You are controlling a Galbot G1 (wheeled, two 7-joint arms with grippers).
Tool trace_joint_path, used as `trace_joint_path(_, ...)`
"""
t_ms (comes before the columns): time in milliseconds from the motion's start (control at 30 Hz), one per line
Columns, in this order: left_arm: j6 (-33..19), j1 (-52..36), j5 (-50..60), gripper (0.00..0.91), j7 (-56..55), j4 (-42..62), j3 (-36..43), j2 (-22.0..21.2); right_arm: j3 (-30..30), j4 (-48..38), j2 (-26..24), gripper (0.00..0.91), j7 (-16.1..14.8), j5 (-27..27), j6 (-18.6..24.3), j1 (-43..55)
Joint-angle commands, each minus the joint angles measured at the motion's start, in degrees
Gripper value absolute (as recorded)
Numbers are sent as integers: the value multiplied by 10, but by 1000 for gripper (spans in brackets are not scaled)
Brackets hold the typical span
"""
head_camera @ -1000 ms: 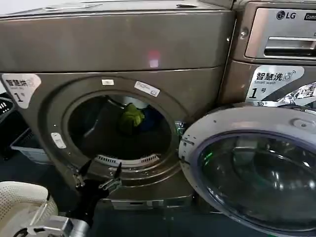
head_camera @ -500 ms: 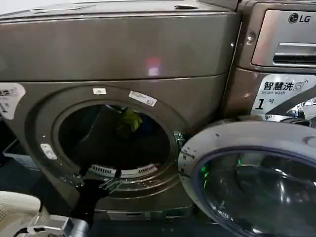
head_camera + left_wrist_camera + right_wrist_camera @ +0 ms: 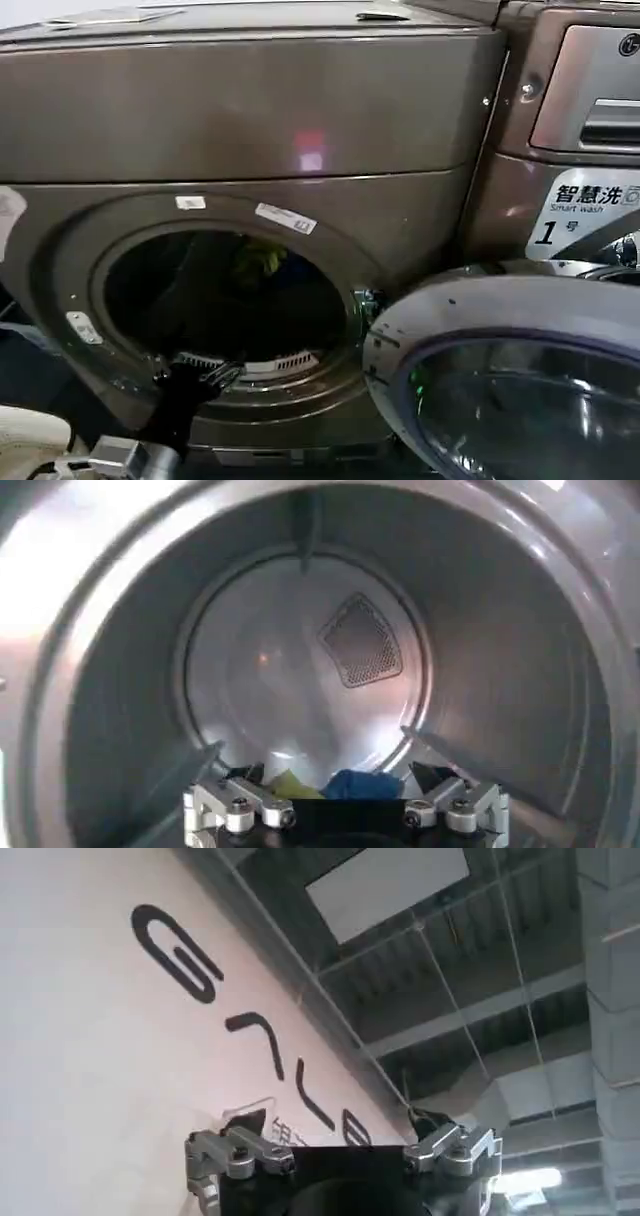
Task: Grasp the clothes from the dryer.
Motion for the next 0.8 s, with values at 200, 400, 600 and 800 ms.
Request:
trace_joint_path(200,0,1,0,907,0,-1,0,1,1,1,1,907,-1,0,0,0)
trace_joint_path(400,0,1,0,907,0,-2,0,0,3,0,0,907,-2,0,0,-1)
trace_joint_path(600,-1,3,0,907,0,-3,-1,2,3,1,1,907,0,2,1,-1)
trace_joint_path(800,-11,-13,0,907,-4,27,-2,9,10,5,2,907,9,4,-1,-6)
